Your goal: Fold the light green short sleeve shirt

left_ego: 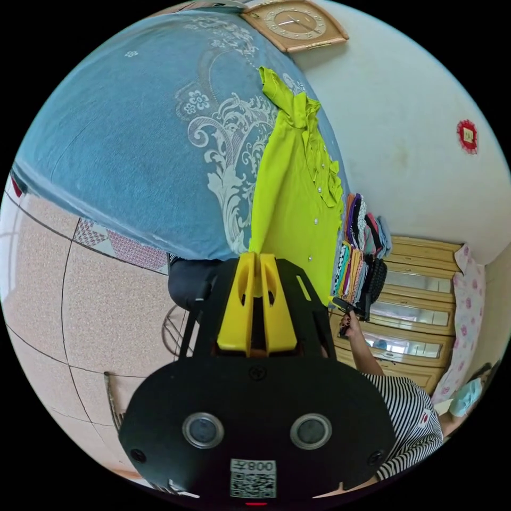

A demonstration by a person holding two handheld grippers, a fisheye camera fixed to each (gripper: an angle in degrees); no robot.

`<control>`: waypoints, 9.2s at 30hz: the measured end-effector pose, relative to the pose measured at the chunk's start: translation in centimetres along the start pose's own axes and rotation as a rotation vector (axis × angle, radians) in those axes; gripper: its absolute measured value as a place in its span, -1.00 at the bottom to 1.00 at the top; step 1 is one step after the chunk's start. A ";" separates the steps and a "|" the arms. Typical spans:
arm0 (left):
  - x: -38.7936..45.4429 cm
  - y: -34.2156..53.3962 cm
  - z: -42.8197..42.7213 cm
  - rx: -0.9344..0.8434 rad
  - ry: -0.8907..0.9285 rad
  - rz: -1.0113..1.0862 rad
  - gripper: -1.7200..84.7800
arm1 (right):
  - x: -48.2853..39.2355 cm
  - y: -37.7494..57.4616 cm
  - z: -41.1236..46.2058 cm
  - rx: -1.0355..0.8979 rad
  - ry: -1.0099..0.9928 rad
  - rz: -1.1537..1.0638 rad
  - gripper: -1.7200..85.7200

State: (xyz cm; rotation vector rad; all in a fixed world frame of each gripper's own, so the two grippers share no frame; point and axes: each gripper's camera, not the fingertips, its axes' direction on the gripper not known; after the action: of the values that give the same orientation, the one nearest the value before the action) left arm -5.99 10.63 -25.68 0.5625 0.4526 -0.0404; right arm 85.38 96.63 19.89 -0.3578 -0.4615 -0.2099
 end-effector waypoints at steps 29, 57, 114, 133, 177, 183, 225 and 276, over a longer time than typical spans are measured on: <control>4.5 -29.6 8.2 0.221 -0.211 0.065 -0.72 | -2.6 -24.2 -12.7 0.350 0.114 0.000 -0.84; -3.7 -38.7 24.2 0.451 -0.215 -0.030 -0.80 | -6.2 -26.1 -10.9 0.449 0.053 0.166 -0.95; 1.3 -47.2 104.1 -0.155 -0.146 0.853 -0.94 | -45.8 -46.3 0.8 0.343 0.545 -0.494 -0.96; -7.2 -45.2 114.8 -0.069 -0.255 0.786 -0.95 | -39.3 -38.3 1.6 0.351 0.368 -0.349 -0.96; 7.7 -42.0 162.0 -0.372 -0.672 1.302 -0.79 | -6.1 -22.0 0.7 0.603 -0.014 -0.112 -0.91; 7.4 -43.7 163.1 -0.369 -0.664 1.274 -0.89 | -4.5 -22.1 1.3 0.599 -0.056 -0.106 -0.93; -11.5 -68.7 134.5 -0.186 0.007 0.549 -0.91 | -21.2 -25.8 8.8 0.553 0.062 -0.545 -0.95; 6.7 -57.5 125.2 -0.223 -0.235 0.920 -0.96 | -18.3 -32.7 3.7 0.492 -0.005 -0.324 -0.96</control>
State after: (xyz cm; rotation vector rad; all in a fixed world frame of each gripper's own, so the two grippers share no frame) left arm 41.41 -103.10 36.39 0.4954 -0.0617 0.8073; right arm 58.83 70.21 23.86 0.2015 -0.5569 -0.3988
